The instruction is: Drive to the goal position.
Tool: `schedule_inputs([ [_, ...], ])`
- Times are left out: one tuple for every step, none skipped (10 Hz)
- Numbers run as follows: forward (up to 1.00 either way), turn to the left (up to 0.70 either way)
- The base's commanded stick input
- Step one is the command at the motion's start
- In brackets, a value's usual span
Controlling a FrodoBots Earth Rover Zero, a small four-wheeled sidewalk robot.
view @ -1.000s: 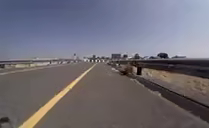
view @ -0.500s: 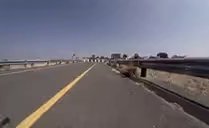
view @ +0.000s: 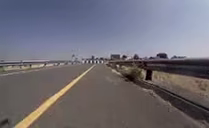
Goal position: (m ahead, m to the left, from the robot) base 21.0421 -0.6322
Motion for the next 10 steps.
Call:
schedule_inputs([
  [1.0,0.0],
  [1.0,0.0],
  [1.0,0.05],
  [1.0,0.18],
  [1.0,0.0],
  [1.0,0.0],
  [1.0,0.0],
  [1.0,0.0],
  [1.0,0.0],
  [1.0,0.0],
])
